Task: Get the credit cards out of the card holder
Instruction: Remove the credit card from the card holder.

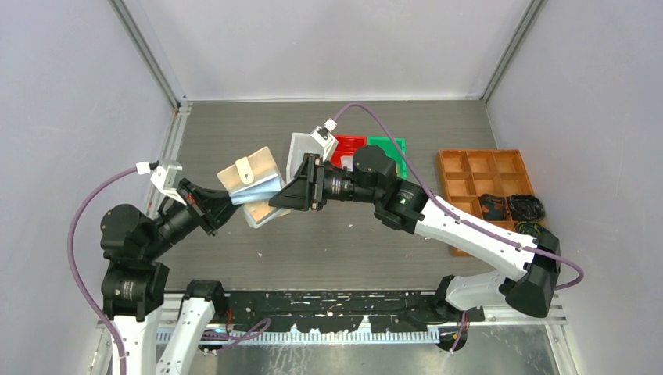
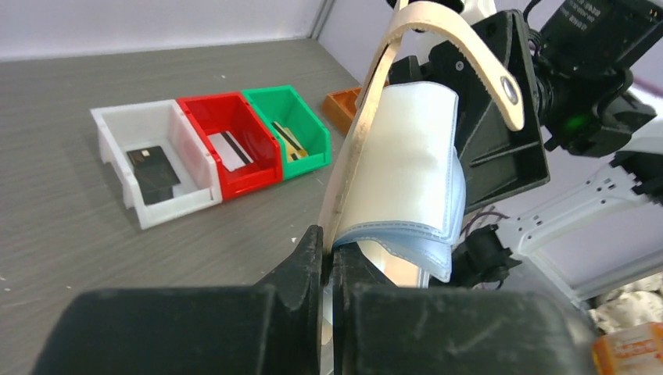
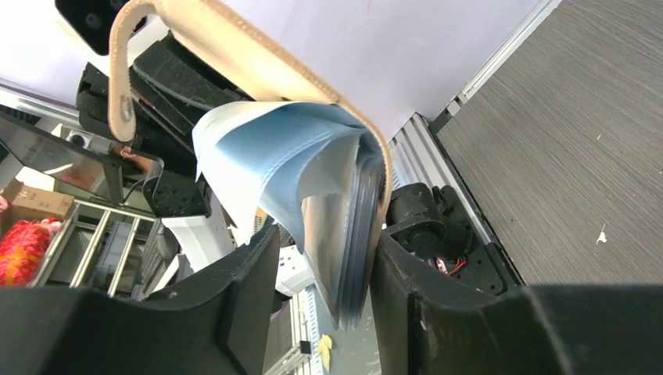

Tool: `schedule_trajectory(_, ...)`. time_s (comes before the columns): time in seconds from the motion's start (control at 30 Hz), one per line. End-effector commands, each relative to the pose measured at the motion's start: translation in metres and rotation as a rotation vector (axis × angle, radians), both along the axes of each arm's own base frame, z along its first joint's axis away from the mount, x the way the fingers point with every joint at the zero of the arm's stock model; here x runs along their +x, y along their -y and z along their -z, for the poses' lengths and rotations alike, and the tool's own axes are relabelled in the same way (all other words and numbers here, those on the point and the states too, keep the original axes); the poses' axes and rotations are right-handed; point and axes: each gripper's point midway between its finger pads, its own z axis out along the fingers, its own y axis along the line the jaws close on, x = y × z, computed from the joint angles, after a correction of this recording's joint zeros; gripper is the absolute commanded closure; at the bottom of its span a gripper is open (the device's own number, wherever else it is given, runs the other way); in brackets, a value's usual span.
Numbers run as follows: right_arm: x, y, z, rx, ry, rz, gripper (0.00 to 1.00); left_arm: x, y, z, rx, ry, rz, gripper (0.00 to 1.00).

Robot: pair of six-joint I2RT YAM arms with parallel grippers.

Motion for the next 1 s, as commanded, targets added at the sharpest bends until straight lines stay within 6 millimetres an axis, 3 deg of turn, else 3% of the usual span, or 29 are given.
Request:
schedule_trajectory(0.0, -0.016, 0.007, -0.043, 0.115, 0.088, -0.045, 0.49, 0.006, 0.003, -0.019, -0.119, -0.063, -0.009, 1.00)
schedule_trajectory(0.5, -0.026, 0.034, -0.024, 0.124, 0.146, -0.008, 0.47, -0.002, 0.019, -0.030, -0.242, -0.183, 0.103, 1.00)
schedule_trajectory(0.97, -0.008, 0.038, -0.015, 0.104, 0.144, 0.091, 0.50, -0.013, 0.028, -0.041, -0.304, -0.238, 0.194, 1.00)
